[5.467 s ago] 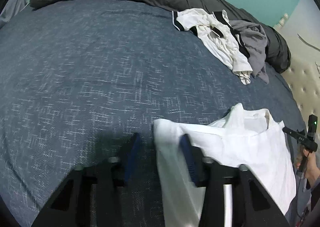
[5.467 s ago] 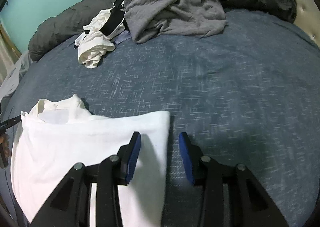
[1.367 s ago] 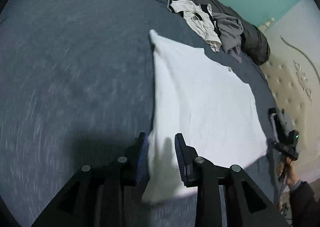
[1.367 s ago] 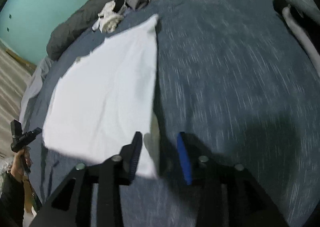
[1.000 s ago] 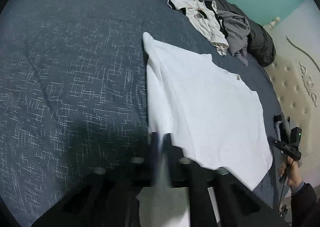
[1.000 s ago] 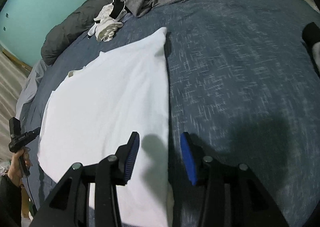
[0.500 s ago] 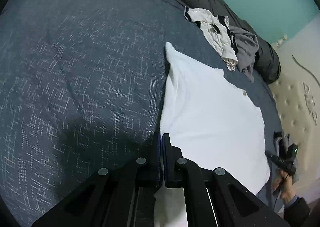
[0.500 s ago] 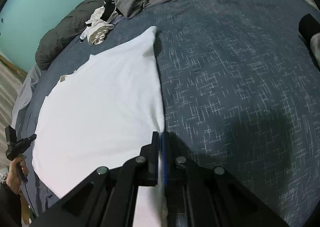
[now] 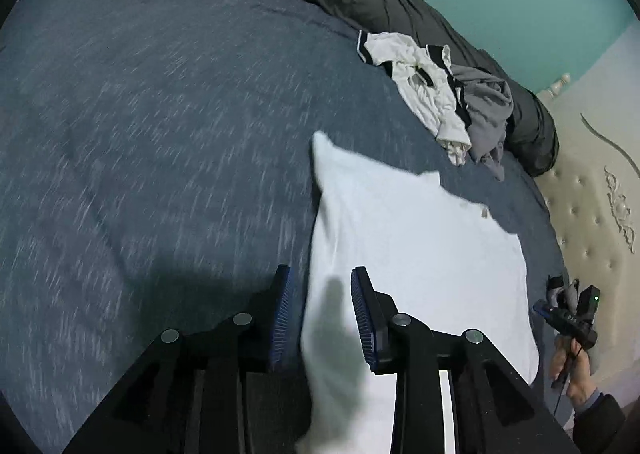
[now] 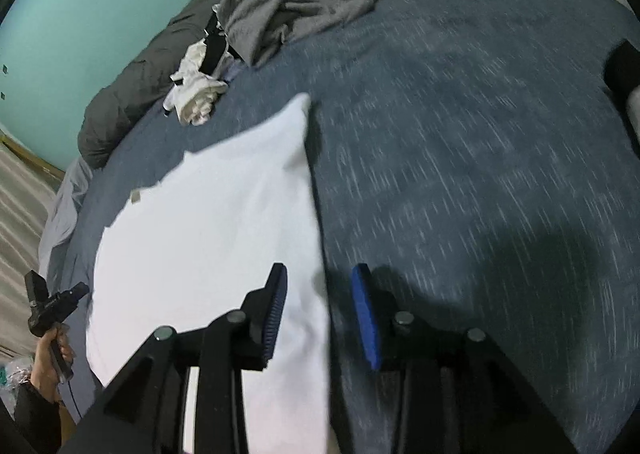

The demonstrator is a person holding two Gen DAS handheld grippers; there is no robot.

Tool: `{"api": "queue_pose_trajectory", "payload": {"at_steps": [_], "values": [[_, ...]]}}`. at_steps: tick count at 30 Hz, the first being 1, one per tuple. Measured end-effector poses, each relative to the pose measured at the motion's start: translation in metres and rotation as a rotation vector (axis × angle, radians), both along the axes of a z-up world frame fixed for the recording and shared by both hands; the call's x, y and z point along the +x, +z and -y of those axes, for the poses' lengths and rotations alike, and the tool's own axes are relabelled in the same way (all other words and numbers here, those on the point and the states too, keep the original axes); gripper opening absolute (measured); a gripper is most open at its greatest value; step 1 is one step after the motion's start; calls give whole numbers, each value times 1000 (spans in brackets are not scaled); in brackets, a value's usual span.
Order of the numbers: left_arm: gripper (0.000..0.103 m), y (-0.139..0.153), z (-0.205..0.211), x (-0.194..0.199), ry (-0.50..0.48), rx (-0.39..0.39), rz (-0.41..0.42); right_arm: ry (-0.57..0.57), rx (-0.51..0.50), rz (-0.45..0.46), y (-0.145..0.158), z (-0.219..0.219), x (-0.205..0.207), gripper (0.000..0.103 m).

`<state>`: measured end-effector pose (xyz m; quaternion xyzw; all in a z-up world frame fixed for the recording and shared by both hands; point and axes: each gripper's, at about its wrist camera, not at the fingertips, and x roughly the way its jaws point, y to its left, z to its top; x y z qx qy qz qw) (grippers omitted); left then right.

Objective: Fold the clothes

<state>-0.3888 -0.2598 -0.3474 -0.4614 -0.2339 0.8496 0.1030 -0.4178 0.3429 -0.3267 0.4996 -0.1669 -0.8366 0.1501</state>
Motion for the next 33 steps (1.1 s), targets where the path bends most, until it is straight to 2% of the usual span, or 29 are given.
{"api": "queue_pose_trajectory", "payload": {"at_steps": [6,9,10,11,12,13,17,22,26,27,30,33], "values": [[30,-17,-7,-27,-25,19,35,10,28,26,-8,13,-32,34],[7,-23,-10,-29,-47,21,34,21,33,38,-17,19,-42,34],[5,-24,-11,-29,-54,17,33,28,37,33,-18,21,-43,34],[5,-25,-12,-29,-59,12,31,36,39,22,-18,23,-42,29],[5,-24,-12,-28,-55,1,27,44,45,13,-18,25,-42,10],[4,-24,-11,-28,-51,-10,23,51,57,8,-18,26,-41,3],[4,-23,-3,-26,-6,-4,21,40,133,-26,-14,27,-38,2],[7,-22,-4,-23,22,-19,37,8,176,-21,-13,28,-38,2],[8,-16,9,-11,64,-3,59,-22,219,-15,-6,28,-32,3],[11,-15,12,-5,69,5,63,-20,216,-19,-3,27,-27,3],[34,-11,21,21,74,42,65,-28,168,-50,9,24,0,4],[35,-7,24,57,64,70,59,-36,114,-81,20,21,27,4]]}}
